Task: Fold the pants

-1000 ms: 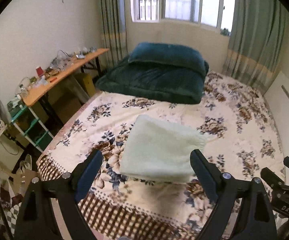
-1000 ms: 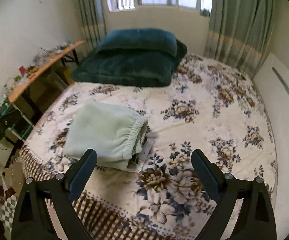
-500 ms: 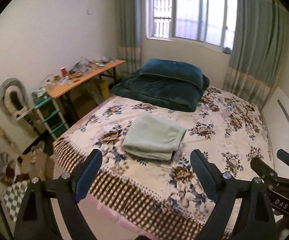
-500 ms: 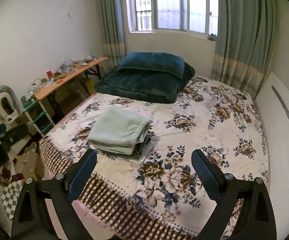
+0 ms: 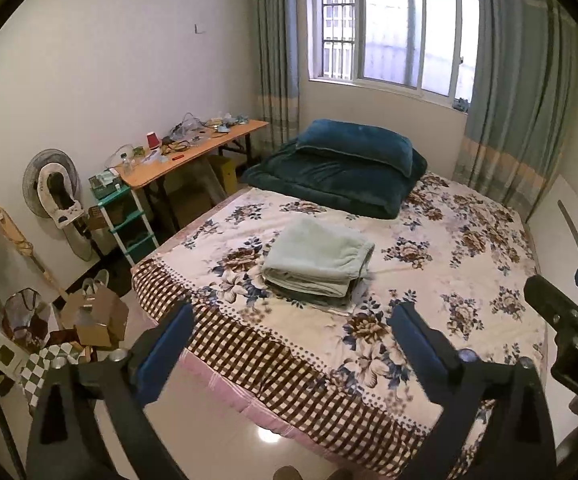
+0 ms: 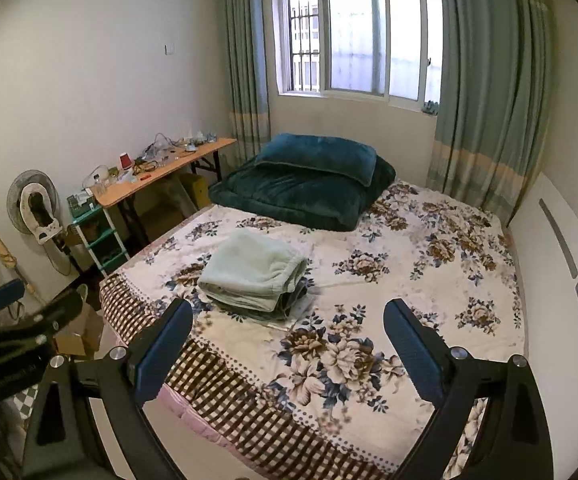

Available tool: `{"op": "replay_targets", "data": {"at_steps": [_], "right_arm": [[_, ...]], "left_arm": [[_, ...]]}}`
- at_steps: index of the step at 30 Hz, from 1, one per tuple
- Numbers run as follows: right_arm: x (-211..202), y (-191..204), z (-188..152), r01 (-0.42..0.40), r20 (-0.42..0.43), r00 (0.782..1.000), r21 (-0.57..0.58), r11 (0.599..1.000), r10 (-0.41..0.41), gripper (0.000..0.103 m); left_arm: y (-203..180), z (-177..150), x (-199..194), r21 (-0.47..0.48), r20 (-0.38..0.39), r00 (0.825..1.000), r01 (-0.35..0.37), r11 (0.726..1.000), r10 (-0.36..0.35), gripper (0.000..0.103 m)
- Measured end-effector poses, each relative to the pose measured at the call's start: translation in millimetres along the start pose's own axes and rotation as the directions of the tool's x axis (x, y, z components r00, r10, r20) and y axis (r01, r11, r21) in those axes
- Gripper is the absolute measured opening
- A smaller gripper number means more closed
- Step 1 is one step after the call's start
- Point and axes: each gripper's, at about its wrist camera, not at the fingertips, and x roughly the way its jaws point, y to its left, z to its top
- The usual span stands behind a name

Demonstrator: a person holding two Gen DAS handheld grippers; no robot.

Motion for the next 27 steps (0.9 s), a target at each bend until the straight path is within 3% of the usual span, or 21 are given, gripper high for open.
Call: {"op": "replay_targets", "data": {"at_steps": [5, 9, 17, 27], "right_arm": [[-13, 6, -1, -0.024, -0.016, 1.000, 0.009, 1.000, 0.024, 0.099], [-10, 6, -2, -0.027, -0.026, 0.999, 0.013, 1.000, 0.028, 0.101], [19, 3, 6, -0.023, -0.041, 0.999, 0.014, 1.000, 0.024, 0.101], [61, -20, 39, -0.029, -0.073, 0.997, -0.008, 1.000, 0.029, 0.101]], "left_arm": [[3, -2, -8, 0.004, 0.024, 1.000, -0.013, 1.000, 0.013, 0.103], [8, 1, 3, -0.030, 0.000, 1.000, -0.008, 1.000, 0.008, 0.103], [8, 16, 39, -0.026, -0.051, 0.996, -0.072, 0.997, 0.071, 0.103], [3, 35, 66, -0.025, -0.107, 0.991, -0.081, 0.996, 0.078, 0.103]]}}
